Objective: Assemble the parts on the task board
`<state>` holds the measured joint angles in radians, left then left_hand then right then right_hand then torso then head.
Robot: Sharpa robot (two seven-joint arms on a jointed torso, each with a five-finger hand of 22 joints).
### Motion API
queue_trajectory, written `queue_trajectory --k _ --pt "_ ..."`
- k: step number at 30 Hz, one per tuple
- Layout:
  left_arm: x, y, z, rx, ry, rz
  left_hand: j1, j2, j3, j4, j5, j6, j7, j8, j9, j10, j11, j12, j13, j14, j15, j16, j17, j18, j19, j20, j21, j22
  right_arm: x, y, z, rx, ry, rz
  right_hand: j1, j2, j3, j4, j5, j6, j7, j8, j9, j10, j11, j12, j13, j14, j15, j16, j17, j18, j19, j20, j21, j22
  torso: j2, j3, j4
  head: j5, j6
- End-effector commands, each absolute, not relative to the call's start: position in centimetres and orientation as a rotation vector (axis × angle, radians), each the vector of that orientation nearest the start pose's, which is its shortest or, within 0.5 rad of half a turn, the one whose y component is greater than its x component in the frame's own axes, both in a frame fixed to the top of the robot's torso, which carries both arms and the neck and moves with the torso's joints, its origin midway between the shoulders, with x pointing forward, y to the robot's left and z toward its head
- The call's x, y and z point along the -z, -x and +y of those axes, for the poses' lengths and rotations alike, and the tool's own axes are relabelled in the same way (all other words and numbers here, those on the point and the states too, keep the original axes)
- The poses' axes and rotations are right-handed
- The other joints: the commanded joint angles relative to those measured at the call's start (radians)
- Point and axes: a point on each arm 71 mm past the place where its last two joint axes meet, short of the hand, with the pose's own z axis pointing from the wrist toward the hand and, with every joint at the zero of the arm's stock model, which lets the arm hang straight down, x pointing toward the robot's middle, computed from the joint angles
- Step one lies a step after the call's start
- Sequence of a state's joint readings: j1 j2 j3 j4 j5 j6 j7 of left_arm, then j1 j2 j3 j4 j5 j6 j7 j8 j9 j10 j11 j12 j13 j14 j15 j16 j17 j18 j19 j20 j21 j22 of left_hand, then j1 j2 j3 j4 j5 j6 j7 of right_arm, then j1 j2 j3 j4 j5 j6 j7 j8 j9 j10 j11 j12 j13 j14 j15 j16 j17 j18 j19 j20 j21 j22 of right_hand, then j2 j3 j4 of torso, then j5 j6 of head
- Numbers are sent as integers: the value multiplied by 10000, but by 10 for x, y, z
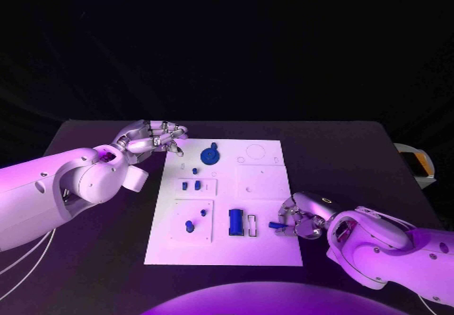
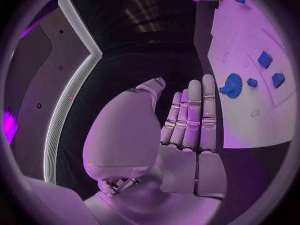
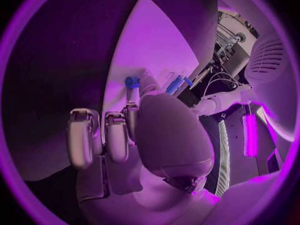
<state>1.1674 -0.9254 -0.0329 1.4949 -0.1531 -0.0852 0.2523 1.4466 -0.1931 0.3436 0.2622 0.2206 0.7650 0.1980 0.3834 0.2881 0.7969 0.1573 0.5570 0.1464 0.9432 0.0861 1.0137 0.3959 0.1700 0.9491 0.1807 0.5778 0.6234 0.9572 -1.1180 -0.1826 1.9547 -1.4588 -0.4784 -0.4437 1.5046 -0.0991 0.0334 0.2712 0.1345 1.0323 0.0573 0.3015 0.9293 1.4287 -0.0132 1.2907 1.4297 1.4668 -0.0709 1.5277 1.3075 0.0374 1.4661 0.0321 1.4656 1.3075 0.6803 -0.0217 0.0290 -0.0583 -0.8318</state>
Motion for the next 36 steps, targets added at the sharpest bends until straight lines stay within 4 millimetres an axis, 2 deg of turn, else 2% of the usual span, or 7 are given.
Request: queue_trajectory --k 1,3,4,7,10,22,36 --pt "199 -480 243 15411 10188 16807 18 47 -23 56 31 -25 164 63 -10 -56 -18 71 -10 -90 12 67 12 114 31 2 -37 -12 293 -320 -230 -4662 -1405 20569 743 816 1196 -427 416 -90 -1 -32 -2246 31 -61 13 -576 825 -87 38 1534 -174 741 -39 62 2369 0 0 9 6 0" --pt "199 -480 243 15395 10196 16806 18 47 -23 56 31 -25 164 63 -10 -56 -18 71 -10 -90 12 67 12 114 31 2 -37 -12 292 -319 -229 -4775 -1523 20538 409 539 2285 -318 512 -226 62 81 -2071 68 -54 -2 -586 826 -52 37 1540 -178 747 -27 79 2373 1 2 0 25 1" --pt "199 -480 243 15384 10201 16806 18 47 -23 56 31 -25 164 63 -10 -56 -18 71 -10 -90 12 67 12 114 31 2 -37 -12 291 -319 -229 -4901 -1659 20529 -412 -51 4106 -319 632 -334 110 266 -1850 114 -19 7 -573 833 -77 43 1568 -183 749 29 92 2375 0 -1 -4 28 4" --pt "199 -480 243 15373 10207 16812 18 47 -23 56 31 -25 164 63 -10 -56 -18 71 -10 -90 12 67 12 114 31 2 -37 -12 288 -319 -228 -5159 -1931 20487 -1297 -335 5684 -715 599 -357 127 433 -1683 146 37 36 -542 834 -17 41 1574 -182 752 25 106 2378 -4 -9 -2 20 7" --pt "199 -480 243 15372 10211 16832 18 47 -23 56 31 -25 164 63 -10 -56 -18 71 -10 -90 12 67 12 114 31 2 -37 -12 285 -321 -228 -5347 -2310 20490 -1978 -444 6415 -1175 588 -407 129 539 -1568 169 40 57 -520 838 -15 47 1595 -187 759 34 134 2385 -7 -13 1 38 25" --pt "199 -480 242 15396 10213 16918 107 91 8 41 44 -12 168 88 -20 -89 -16 87 -21 -100 8 73 14 119 48 -2 -56 -24 279 -325 -215 -6303 -3523 20540 -2732 -682 6619 -1864 680 -462 82 703 -1399 185 27 71 -498 837 -30 41 1590 -177 744 23 92 2372 8 -7 13 42 33" --pt "200 -480 241 15410 10214 16971 133 101 18 35 46 -12 169 93 -24 -96 -15 92 -24 -104 8 74 14 120 53 -3 -59 -27 284 -326 -193 -7031 -4024 21128 -3589 -758 6017 -1704 955 -393 59 691 -1453 182 13 85 -476 838 -41 40 1597 -165 723 7 30 2355 3 0 -6 111 -17"
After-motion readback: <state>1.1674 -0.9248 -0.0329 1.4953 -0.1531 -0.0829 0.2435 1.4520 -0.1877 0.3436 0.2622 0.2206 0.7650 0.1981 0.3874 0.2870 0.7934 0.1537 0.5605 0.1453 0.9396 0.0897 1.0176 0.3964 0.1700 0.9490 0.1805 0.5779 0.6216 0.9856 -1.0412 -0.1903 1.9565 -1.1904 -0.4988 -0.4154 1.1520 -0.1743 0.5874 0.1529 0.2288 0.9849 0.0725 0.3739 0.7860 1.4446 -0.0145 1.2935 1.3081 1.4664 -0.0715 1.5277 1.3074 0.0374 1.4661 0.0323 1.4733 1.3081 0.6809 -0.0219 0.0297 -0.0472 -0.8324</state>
